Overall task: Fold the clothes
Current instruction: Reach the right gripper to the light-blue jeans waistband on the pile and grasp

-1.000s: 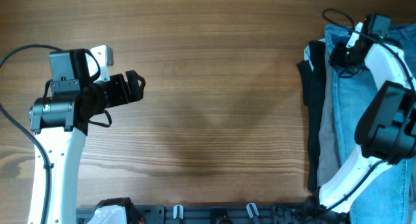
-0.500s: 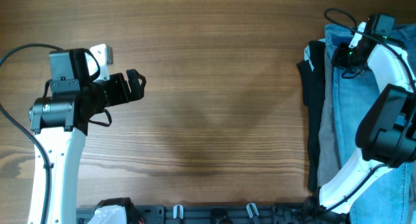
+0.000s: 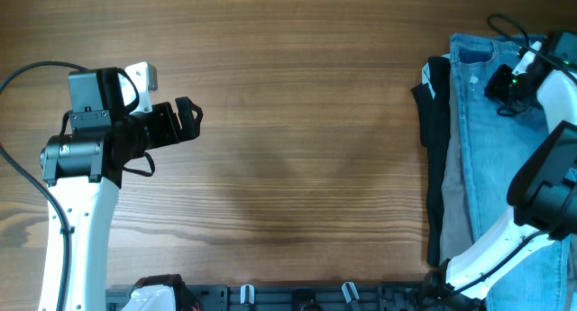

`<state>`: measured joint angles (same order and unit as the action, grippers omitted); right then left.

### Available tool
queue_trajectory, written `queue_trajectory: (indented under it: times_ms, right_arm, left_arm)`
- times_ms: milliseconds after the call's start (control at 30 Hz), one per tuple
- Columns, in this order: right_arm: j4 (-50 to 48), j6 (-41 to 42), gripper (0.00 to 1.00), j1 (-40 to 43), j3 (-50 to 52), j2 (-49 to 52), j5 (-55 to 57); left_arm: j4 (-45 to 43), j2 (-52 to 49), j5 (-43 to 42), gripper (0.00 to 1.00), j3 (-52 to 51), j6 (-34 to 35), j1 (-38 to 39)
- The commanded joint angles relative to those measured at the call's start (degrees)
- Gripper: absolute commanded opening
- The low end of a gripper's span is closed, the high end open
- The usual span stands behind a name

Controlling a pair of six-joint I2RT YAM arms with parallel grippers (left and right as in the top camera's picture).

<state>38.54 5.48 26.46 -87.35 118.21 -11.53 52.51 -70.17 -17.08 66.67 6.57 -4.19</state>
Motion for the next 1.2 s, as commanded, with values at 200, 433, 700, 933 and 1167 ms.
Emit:
queue_trajectory:
  times_ms: [200, 433, 700, 933, 1167]
  right_arm:
    - [-1.0, -8.4, 0.62, -9.0, 0.4, -1.4, 0.7]
    - [-3.5, 3.5, 0.49, -11.2, 0.5, -1.3, 16.5]
    - [-2.4, -4.9, 0.55, -11.8, 0.5, 2.6, 8.8]
    - [-3.3, 3.7, 0.24, -9.0, 0.5, 3.1, 17.1]
    - [-4.0, -3.9, 0.29, -7.2, 0.5, 3.1, 7.8]
  left_arm:
    - [0.3, 0.4, -1.2, 1.00, 1.2, 0.3, -0.1]
    - [0.3, 0.4, -1.3, 1.00, 1.2, 0.3, -0.1]
    - [0.3, 0.4, -1.4, 1.00, 1.2, 0.3, -0.1]
    - [0.3, 0.4, -1.4, 1.00, 1.2, 0.3, -0.1]
    - [0.3, 0.4, -1.4, 1.00, 1.2, 0.3, -0.1]
